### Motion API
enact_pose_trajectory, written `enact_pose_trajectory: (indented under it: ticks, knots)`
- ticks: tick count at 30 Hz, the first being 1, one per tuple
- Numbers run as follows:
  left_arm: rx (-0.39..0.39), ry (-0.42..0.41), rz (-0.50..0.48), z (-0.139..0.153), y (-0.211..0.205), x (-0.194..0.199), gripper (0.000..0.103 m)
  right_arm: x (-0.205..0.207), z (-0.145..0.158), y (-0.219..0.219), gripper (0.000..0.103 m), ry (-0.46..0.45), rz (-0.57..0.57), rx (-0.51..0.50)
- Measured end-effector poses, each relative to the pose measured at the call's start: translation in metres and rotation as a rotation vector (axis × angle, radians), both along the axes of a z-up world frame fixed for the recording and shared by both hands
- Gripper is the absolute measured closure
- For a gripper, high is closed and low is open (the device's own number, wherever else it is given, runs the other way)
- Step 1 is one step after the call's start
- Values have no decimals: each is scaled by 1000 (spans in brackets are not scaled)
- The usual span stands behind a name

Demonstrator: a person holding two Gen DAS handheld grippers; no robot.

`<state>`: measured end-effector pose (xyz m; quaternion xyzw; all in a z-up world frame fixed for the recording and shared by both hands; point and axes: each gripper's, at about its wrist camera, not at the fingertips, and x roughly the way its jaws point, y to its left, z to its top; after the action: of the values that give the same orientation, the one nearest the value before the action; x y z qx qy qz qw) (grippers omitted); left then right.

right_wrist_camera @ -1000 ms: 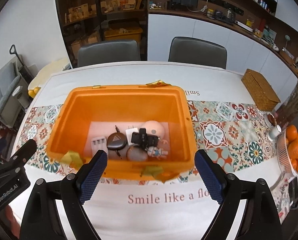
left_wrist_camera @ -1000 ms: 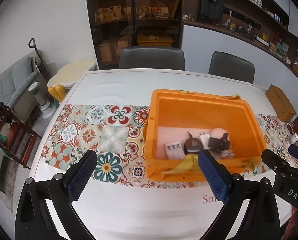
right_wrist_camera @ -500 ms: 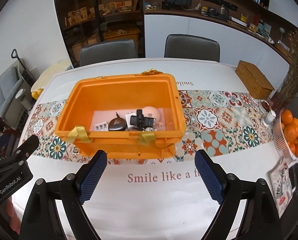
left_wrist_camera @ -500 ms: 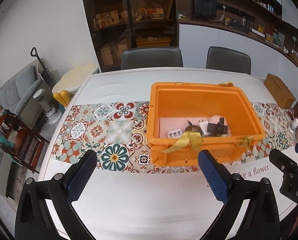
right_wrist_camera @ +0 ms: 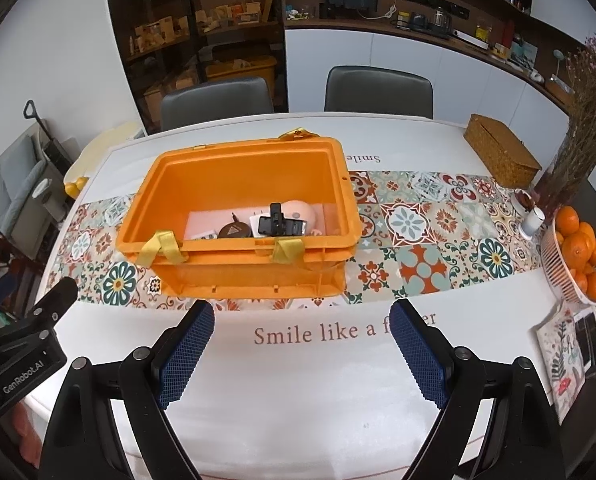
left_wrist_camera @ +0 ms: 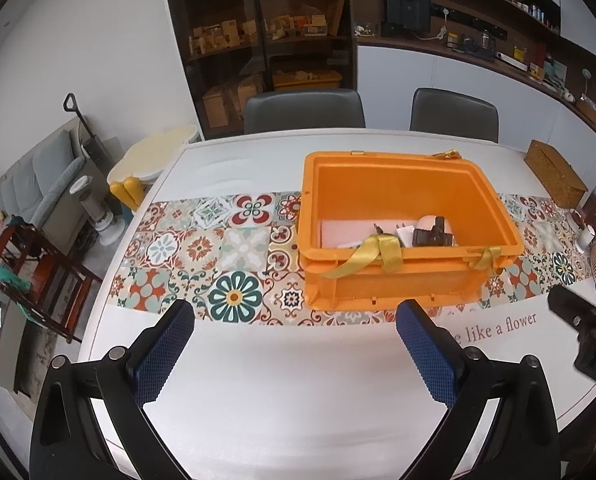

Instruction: Organize rigid objects

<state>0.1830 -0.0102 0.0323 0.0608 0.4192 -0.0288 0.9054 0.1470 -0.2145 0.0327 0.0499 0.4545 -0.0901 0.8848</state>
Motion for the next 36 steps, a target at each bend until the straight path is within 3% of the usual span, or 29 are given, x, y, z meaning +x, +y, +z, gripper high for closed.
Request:
enact_pose_trajectory:
  ticks: [36]
  knots:
    - [-4, 9, -18, 3, -3, -8, 0, -12, 2, -1, 13, -17, -11, -3]
